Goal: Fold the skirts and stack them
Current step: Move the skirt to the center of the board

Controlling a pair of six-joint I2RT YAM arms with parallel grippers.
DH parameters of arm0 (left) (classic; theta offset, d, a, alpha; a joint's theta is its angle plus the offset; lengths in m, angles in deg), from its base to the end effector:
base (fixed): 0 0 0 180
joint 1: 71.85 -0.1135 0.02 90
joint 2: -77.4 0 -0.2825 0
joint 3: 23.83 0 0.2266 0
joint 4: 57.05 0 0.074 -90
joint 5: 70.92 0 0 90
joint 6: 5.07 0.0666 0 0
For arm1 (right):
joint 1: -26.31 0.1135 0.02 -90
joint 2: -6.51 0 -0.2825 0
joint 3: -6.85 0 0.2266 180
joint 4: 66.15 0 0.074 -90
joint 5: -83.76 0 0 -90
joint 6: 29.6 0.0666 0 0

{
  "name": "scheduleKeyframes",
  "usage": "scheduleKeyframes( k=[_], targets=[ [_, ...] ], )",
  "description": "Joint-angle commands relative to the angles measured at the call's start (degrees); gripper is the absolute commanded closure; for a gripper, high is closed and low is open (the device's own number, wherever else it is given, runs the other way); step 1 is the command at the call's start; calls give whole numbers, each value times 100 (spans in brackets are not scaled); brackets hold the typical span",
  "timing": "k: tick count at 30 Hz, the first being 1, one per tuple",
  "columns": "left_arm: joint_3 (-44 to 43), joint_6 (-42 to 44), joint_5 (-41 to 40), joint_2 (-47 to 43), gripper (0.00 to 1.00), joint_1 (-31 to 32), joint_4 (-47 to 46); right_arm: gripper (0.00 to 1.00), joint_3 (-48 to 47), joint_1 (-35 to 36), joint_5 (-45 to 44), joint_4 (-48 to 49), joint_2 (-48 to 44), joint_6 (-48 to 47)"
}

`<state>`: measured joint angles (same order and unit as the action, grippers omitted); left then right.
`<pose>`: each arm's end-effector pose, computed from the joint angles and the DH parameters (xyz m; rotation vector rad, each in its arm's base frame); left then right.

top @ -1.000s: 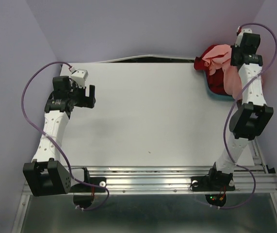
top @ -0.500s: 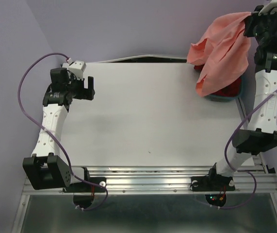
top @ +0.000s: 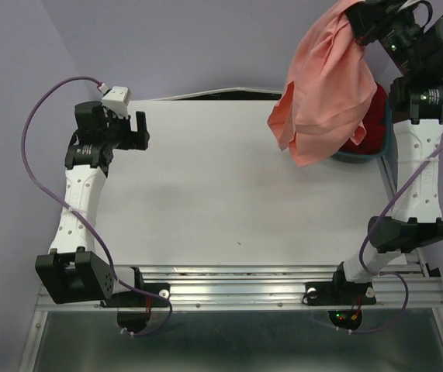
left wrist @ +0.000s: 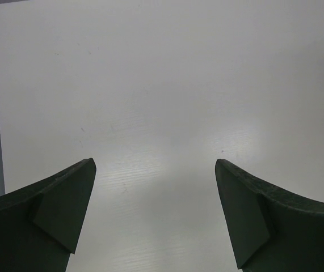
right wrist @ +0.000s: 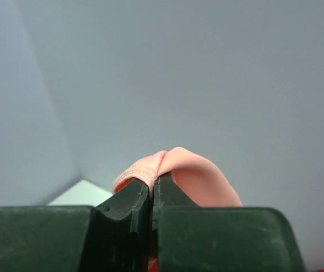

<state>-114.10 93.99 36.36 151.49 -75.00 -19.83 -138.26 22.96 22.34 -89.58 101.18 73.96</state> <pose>0.2893 -0.0039 0.3989 0.2980 1.9003 -0.1493 0.3067 0.0140 0.6299 -0.2857 1.1357 0.4314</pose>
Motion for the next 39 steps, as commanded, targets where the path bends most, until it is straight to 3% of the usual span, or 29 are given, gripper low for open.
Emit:
scheduleKeyframes(
  k=[1, 5, 9, 15, 16, 19, 20, 23, 27, 29, 33, 36, 39],
  targets=[
    [-252, -150, 21, -350, 1, -106, -385, 99, 20, 536, 490, 1037, -195, 1233],
    [-269, -115, 328, -517, 1, -167, -411, 99, 633, 1318, 702, 791, -239, 1791],
    [-173, 121, 645, -746, 1, -176, -368, 99, 2159, 2504, 185, 26, -274, 922],
    [20, 552, 1313, -1097, 1, -176, -148, 96, 3105, 4025, -467, -518, 796, -46],
    [99, 614, 1374, -1133, 1, -176, -78, 90, 3053, 4175, -363, -711, 1242, -186],
    [196, 1044, 1445, -1186, 2, -168, 263, 52, 2938, 4449, 391, -1432, 1510, -660],
    [214, 1324, 1489, -1168, 1, -176, 370, 29, 3147, 4449, 699, -1547, 1414, -731],
    [328, 1694, 1637, -1124, 2, -176, 625, 7, 3465, 4449, 712, -1732, 872, -996],
    [399, 1670, 1797, -731, 2, -168, 547, 5, 3878, 4037, 368, -1715, 343, -882],
    [224, 1591, 1736, -423, 3, -159, 459, 6, 3931, 3431, 368, -1619, 324, -514],
    [-470, 1485, 1490, 805, 7, 8, 406, 16, 3888, 2744, 333, -1434, 832, -3],
    [-1330, 1432, 1130, 1747, 7, 227, 458, 20, 3852, 2744, 438, -1268, 1368, 189],
    [-2978, 1344, 743, 2869, 7, 560, 966, 22, 4089, 2744, 666, -530, 1860, 655]
  ],
)
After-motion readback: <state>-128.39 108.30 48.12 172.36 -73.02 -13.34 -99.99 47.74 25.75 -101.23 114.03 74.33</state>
